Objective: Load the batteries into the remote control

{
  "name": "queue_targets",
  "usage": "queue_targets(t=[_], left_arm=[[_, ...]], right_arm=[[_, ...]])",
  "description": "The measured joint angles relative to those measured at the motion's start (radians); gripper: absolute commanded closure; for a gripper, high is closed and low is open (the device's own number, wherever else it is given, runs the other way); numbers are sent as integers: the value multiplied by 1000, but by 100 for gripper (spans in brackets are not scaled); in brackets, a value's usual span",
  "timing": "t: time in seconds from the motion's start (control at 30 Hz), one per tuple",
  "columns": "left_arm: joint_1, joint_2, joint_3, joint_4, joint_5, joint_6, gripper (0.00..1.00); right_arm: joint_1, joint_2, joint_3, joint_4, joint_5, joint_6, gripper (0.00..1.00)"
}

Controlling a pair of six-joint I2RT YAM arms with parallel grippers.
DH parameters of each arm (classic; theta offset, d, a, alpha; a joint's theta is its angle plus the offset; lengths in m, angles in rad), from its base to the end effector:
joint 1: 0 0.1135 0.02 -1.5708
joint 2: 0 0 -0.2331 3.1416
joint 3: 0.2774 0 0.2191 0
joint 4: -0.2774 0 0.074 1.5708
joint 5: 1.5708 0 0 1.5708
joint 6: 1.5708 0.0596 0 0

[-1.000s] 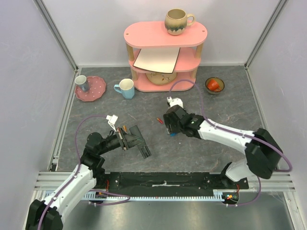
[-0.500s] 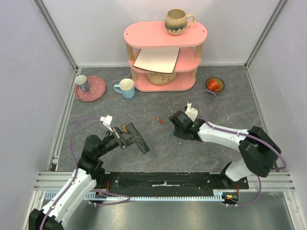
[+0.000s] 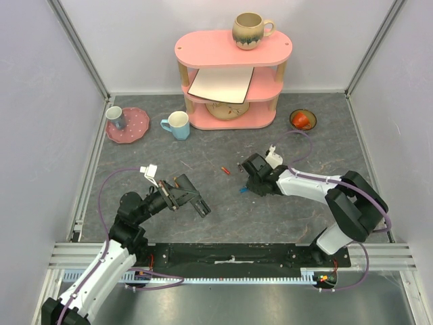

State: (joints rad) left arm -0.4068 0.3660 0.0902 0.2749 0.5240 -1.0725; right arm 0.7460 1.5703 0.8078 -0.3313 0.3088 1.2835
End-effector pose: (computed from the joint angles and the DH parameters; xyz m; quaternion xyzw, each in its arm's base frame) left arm 0.1232 -0.0856 0.1972 -0.0502 0.7056 -0.5955 0.3808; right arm 0.2133 0.1725 0.1283 0.2900 0.9160 0.1194 0.2501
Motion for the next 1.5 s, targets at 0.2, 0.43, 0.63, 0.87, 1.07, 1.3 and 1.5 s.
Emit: queue_targets(t=[0.2, 0.43, 0.63, 0.87, 1.07, 1.3, 1.5], left_arm=[[0, 0, 0, 0, -3, 0, 98], [0, 5, 0, 0, -11, 0, 98], [0, 13, 0, 0, -18, 0, 98], [0, 14, 0, 0, -20, 0, 98], [0, 14, 0, 0, -22, 0, 98], [0, 14, -2, 0, -24, -1, 98], [0, 15, -10, 0, -24, -1, 98]], right_arm=[[-20, 20, 10, 23, -12, 3, 63], [-24, 37, 20, 46, -32, -1, 59], [-24, 35, 19, 56, -45, -2, 57], [-23, 33, 17, 53, -50, -3, 57], [-9, 33, 22, 32, -46, -12, 61], [3, 41, 35, 3, -38, -27, 67], [5, 53, 46, -8, -31, -52, 78]])
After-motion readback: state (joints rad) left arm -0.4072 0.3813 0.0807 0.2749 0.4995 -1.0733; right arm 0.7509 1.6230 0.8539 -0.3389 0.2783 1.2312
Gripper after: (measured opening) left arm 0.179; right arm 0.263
